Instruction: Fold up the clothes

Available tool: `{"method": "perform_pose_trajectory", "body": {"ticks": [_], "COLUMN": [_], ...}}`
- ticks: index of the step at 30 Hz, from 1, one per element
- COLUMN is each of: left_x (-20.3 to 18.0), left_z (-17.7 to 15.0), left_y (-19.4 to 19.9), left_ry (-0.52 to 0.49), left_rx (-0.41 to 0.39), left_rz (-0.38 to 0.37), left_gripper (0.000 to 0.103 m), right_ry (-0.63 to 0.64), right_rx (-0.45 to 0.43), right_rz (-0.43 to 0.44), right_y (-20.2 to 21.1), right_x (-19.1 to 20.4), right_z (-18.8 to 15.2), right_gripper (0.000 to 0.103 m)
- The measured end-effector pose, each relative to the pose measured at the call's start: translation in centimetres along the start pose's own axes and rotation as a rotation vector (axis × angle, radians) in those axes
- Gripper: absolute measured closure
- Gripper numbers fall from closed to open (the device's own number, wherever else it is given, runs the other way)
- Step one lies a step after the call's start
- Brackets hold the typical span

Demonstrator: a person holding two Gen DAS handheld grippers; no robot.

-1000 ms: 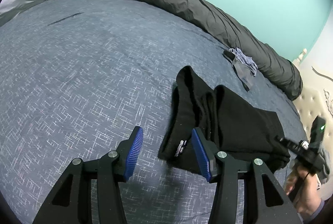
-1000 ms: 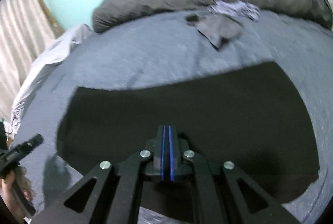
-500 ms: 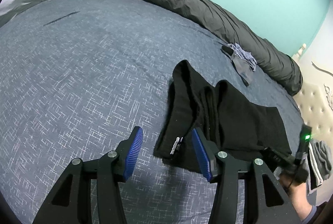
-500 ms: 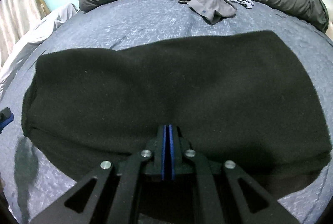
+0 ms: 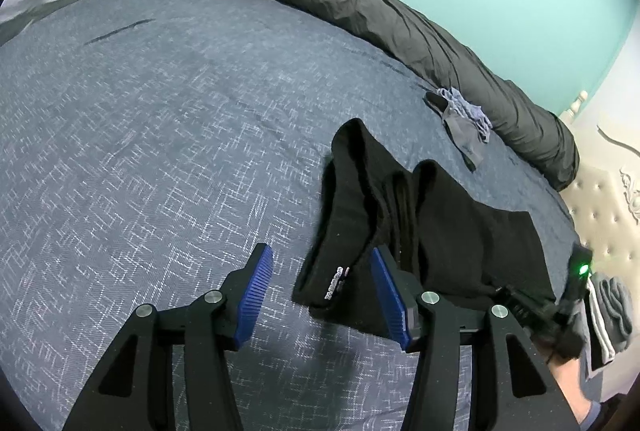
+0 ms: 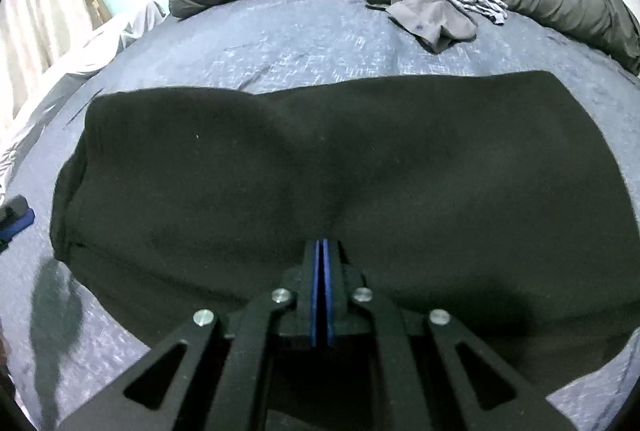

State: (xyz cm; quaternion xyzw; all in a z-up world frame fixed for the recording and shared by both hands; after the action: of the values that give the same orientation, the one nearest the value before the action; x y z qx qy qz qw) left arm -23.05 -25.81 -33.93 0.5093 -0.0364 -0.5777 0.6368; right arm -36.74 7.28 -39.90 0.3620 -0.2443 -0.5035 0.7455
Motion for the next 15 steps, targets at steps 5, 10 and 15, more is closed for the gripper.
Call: {"method": "perform_pose_trajectory", "body": {"ticks": [5, 10, 15], "left_x": [-0.1, -0.1, -0.2], "left_z": [-0.2, -0.1, -0.2], "left_y": [0.1, -0.1, -0.1], "left_ry": [0.001, 0.007, 0.006], "left_rx": [0.001, 0.006, 0.007], "left_rz": [-0.004, -0.005, -0.007], "left_gripper": [0.046, 0.045, 0.045], "right_ry": [-0.027, -0.036, -0.033], "right_rx": [-0.043, -0.01, 0.021], "right_rz": [0.03, 0.019, -0.003], "right_y": [0.3, -1.8, -3.3], "right_x": [-0.7, -1.0, -0.9], "right_z": [2.1, 4.2, 6.3], "right_gripper": [0.101, 0.101, 0.101]}}
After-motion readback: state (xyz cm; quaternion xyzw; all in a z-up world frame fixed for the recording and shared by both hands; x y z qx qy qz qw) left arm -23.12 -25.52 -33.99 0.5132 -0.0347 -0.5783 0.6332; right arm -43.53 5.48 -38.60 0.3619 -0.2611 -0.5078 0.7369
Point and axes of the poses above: each gripper's, at about its wrist camera, not at the fingertips, and y roughly against the way its jaws point, x to its left, z to its top, the point moved 4 cm from there along -y, roughly the way its jaws point, and after that the axes turned 15 degrees about y, right-handed, at the moved point
